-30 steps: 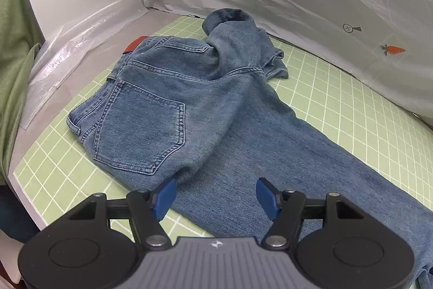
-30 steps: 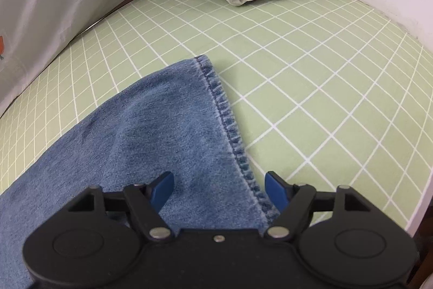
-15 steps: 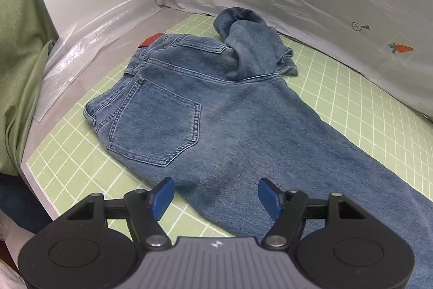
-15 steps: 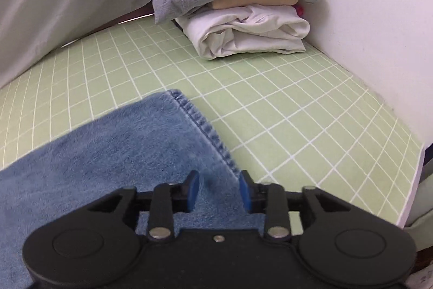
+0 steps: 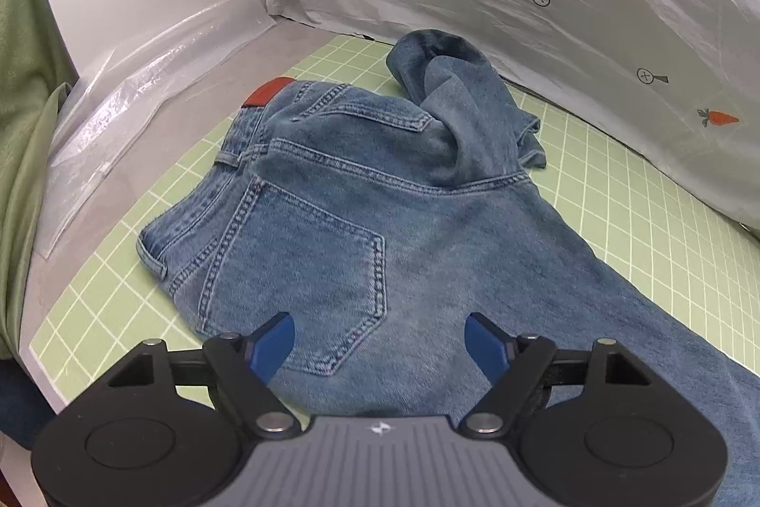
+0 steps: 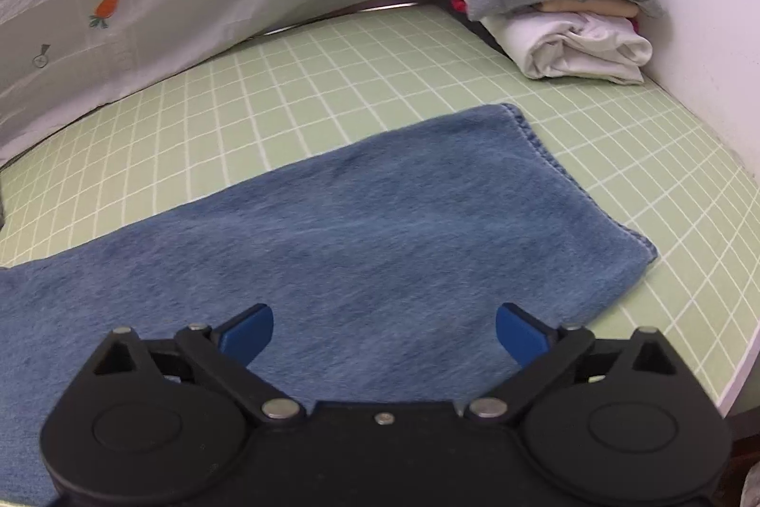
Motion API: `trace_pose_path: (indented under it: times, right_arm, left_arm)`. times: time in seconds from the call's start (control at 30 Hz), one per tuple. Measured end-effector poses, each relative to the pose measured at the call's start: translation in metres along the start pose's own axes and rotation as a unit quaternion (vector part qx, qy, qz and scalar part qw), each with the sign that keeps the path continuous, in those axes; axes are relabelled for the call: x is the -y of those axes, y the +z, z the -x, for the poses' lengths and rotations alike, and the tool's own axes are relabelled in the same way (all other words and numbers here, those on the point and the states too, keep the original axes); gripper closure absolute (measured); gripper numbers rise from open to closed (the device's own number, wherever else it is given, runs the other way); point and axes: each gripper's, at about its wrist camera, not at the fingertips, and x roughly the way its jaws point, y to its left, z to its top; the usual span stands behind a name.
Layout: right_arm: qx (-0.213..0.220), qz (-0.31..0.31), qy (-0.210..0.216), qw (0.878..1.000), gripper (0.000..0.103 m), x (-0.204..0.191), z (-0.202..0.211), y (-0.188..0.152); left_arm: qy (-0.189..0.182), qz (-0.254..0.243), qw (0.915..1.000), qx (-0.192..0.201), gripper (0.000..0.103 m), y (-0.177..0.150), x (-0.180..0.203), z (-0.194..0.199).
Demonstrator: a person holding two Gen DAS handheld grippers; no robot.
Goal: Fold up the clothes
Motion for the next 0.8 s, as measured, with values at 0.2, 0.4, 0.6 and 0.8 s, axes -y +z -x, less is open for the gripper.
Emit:
trace_pose_path:
  times: [0.2,0.4,0.6,0.8]
  right_arm:
    - [0.010,0.000,0.033,0.999,0.000,-0.075,-0.005,0.018]
    - [-0.004,0.036,0.066,0.997,0.004,-0.180,-0.040,0.040]
    - [0.000,0.101,0.117,0.988,0.012,-0.296,-0.068,0.062]
    - [-0.002,0.164,0.188,0.968,0.028,-0.390,-0.093,0.074]
  left_arm:
    - [0.020,0.008,0.9996,-0.019,0.021,0.047,-0.036,-0.043]
    - [0.055,0.033,0.9962,-0.059,0.020,0.089,-0.077,-0.106]
    - [0.058,0.037,0.9911,-0.114,0.017,0.118,-0.099,-0.173]
    - [0.082,0.021,0.9884,-0.126,0.005,0.114,-0.093,-0.199]
